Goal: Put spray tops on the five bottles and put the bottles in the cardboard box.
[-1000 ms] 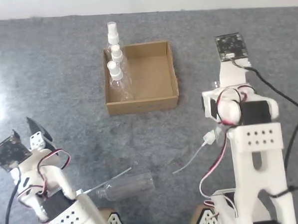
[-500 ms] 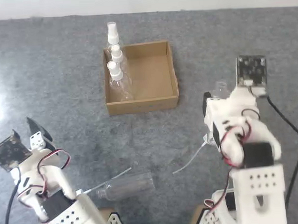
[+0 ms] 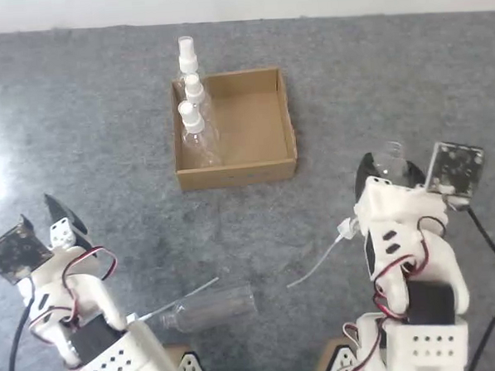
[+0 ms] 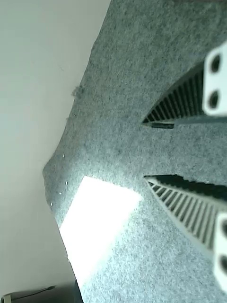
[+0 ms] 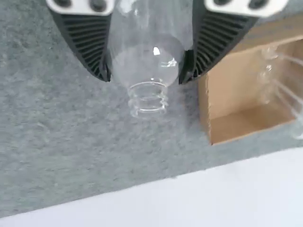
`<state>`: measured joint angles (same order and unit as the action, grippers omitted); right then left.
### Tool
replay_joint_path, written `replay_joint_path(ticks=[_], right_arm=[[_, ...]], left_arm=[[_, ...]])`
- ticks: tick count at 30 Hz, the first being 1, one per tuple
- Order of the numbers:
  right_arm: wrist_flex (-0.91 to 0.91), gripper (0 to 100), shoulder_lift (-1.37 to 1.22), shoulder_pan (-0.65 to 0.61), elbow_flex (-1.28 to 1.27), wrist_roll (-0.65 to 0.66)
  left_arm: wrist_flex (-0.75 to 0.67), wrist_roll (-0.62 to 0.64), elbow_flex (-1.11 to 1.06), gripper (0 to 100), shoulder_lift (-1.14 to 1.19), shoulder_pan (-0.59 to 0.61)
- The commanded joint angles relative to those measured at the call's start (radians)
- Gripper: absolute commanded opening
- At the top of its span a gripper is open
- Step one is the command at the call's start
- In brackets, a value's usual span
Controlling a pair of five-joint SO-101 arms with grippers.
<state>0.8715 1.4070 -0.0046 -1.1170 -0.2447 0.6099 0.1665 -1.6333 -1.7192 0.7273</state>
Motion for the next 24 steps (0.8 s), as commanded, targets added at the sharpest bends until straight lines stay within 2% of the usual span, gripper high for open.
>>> replay_joint_path(ticks=[1, 4, 8, 11, 14, 24], right_arm=[[-0.058, 8.6, 0.076, 0.051, -0.023, -0.012], [-0.061, 8.6, 0.143, 0.099, -0.06, -0.017], [-0.064, 8.6, 0.254, 0.156, -0.112, -0.1], [-0.085, 8.6, 0.343, 0.18, -0.152, -0.098], [-0.143, 8.6, 0.417, 0.213, -0.215, -0.098], [-0.375, 8.6, 0.409, 0.372, -0.351, -0.104]], left_arm=[[-0.028, -0.006, 0.007, 16, -0.018, -0.006], [-0.028, -0.006, 0.007, 16, -0.018, -0.006], [-0.028, -0.006, 0.007, 16, -0.018, -0.008], [-0.028, -0.006, 0.007, 16, -0.018, -0.008], [-0.028, -0.006, 0.007, 16, -0.018, -0.008], [-0.028, -0.006, 0.007, 16, -0.018, -0.008]])
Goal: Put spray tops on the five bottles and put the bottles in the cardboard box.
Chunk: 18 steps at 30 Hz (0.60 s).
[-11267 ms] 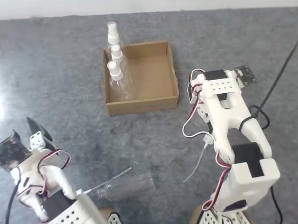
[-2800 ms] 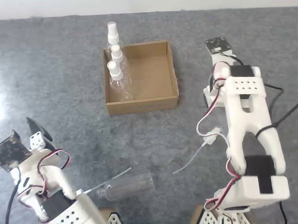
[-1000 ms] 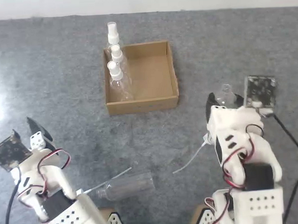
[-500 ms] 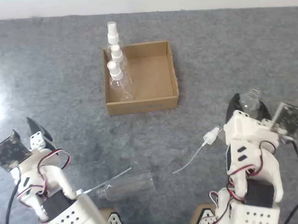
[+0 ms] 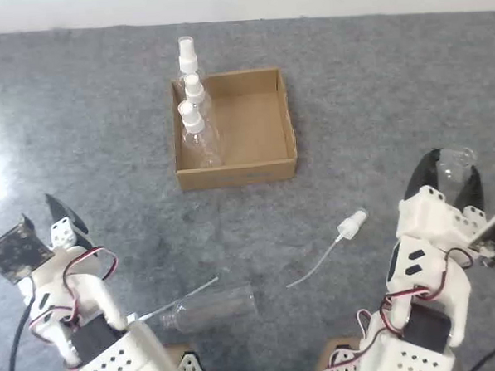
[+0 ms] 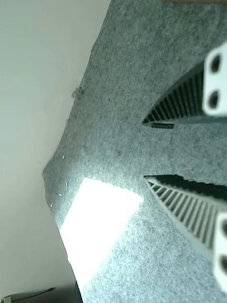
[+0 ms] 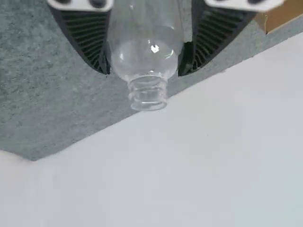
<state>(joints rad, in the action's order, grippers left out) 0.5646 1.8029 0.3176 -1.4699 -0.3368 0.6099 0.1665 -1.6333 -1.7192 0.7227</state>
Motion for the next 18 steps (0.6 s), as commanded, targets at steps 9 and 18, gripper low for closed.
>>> replay_joint_path(ticks=[9, 18], right_arm=[[-0.285, 8.6, 0.013, 0.163, -0.141, -0.014], [-0.387, 8.6, 0.013, 0.168, -0.199, -0.011]], left_arm=[[-0.028, -0.006, 0.007, 16, -0.018, -0.003], [-0.028, 0.002, 0.015, 16, -0.018, 0.006]])
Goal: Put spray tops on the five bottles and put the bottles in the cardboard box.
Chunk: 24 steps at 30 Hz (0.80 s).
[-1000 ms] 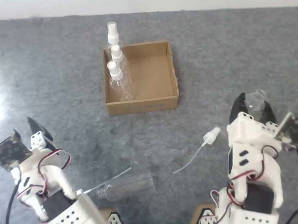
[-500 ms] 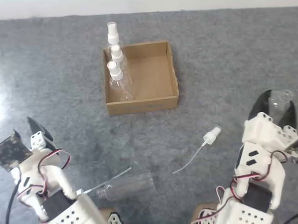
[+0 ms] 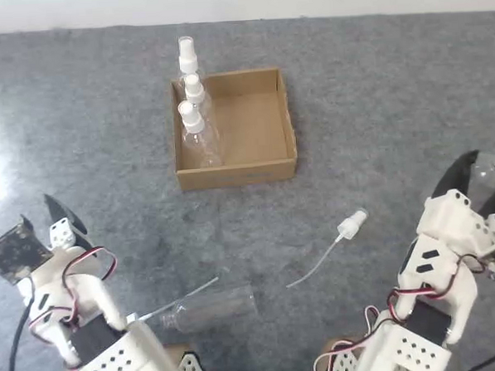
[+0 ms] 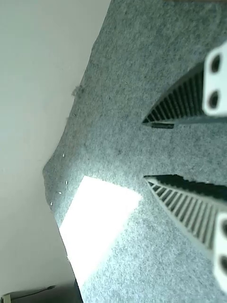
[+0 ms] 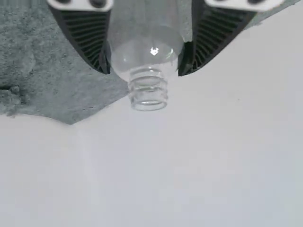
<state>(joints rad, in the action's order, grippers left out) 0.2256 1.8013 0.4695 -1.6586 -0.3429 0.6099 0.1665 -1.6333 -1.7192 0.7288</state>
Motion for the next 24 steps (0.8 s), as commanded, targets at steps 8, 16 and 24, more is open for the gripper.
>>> replay_joint_path(ticks=[8, 16, 24], right_arm=[[-0.053, 8.6, 0.015, 0.036, -0.02, -0.005], [-0.051, 8.6, 0.015, 0.036, -0.02, -0.002], [-0.047, 7.4, 0.015, 0.036, -0.021, 0.0]], left_arm=[[-0.023, 0.094, 0.062, 16, -0.018, 0.0], [-0.023, 0.098, 0.147, 16, -0.018, -0.006], [-0.023, 0.101, 0.272, 16, -0.018, -0.029]])
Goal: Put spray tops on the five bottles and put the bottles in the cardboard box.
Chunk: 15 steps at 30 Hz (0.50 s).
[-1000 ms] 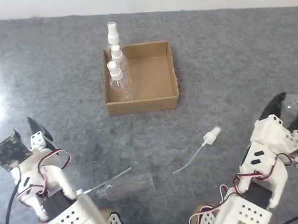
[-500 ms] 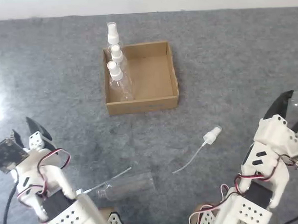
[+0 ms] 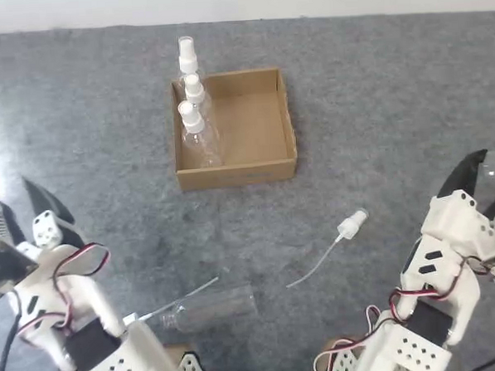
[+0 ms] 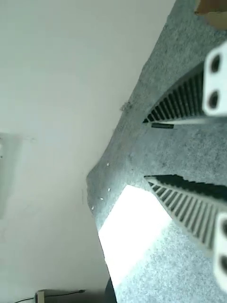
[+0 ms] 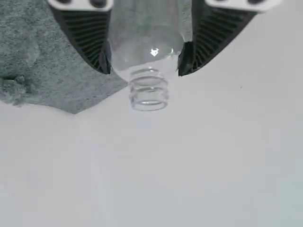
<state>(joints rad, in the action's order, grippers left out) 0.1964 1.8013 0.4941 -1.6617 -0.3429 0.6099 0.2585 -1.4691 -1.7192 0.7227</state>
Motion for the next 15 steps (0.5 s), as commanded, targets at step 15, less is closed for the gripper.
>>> replay_joint_path(ticks=[15], right_arm=[[-0.025, 2.5, 0.015, 0.013, -0.018, 0.0]], left_arm=[[-0.021, 0.009, 0.245, 15, -0.018, -0.384]])
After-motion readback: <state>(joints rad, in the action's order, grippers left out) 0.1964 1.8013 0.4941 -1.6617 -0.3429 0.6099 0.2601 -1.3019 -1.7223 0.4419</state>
